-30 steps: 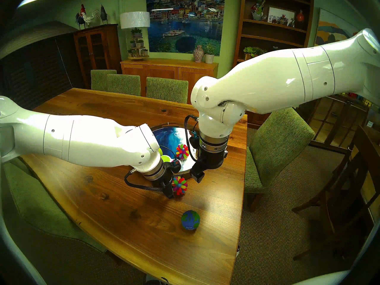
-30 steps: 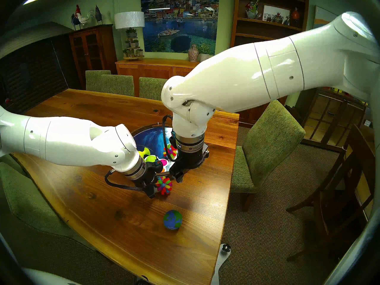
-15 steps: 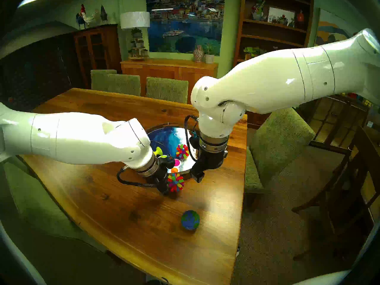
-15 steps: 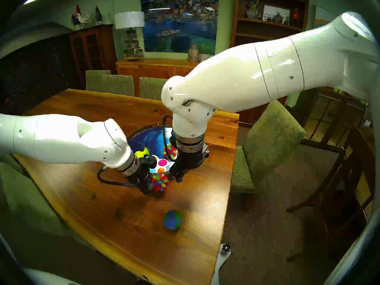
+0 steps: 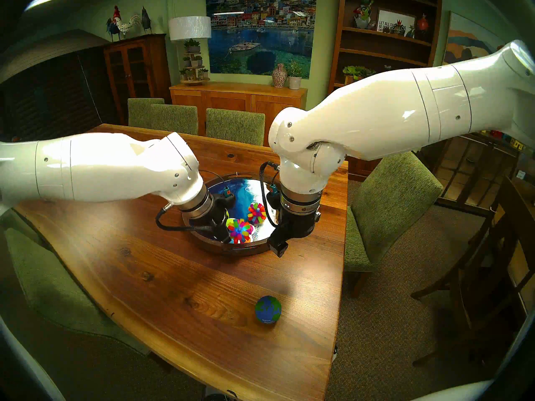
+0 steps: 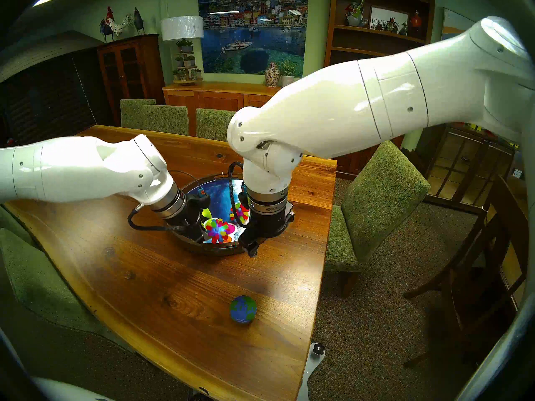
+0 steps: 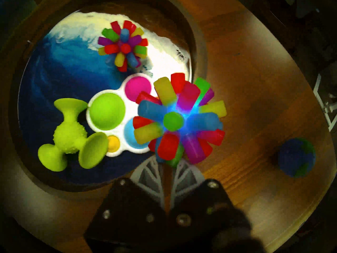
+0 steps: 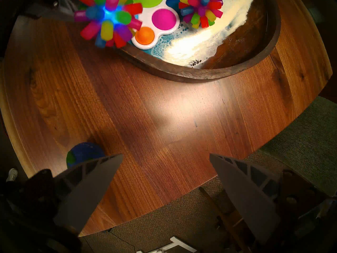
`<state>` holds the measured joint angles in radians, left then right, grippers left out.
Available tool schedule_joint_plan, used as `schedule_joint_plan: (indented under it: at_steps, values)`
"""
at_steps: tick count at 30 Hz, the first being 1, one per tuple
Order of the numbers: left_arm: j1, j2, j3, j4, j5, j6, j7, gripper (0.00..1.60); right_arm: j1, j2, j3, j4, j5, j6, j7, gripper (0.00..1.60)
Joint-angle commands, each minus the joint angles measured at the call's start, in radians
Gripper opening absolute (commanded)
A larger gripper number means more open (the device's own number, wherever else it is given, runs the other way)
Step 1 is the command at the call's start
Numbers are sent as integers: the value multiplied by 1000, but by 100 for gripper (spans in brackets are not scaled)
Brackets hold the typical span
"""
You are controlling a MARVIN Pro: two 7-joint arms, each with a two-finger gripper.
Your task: Put toys in center tray
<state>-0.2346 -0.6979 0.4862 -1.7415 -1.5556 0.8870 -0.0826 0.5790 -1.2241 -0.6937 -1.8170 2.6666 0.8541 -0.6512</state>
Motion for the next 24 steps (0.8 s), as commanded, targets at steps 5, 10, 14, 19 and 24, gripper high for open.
schedule_joint_plan:
  at_steps: [5, 10, 14, 19, 24]
  values:
    - [7, -143, -46, 199, -40, 18, -14, 0, 20, 5, 16, 4, 1, 1, 2, 160]
    - [36, -180, -41, 280, -45, 14, -8, 0, 21, 5, 17, 3, 1, 1, 2, 160]
    - [60, -202, -40, 355, -51, 2, -25, 0, 21, 5, 17, 3, 1, 1, 2, 160]
    - [60, -224, -39, 425, -49, 12, -89, 160, 21, 5, 17, 3, 1, 2, 2, 160]
    - [33, -197, -31, 388, -27, 19, -130, 160, 21, 5, 17, 3, 1, 2, 2, 160]
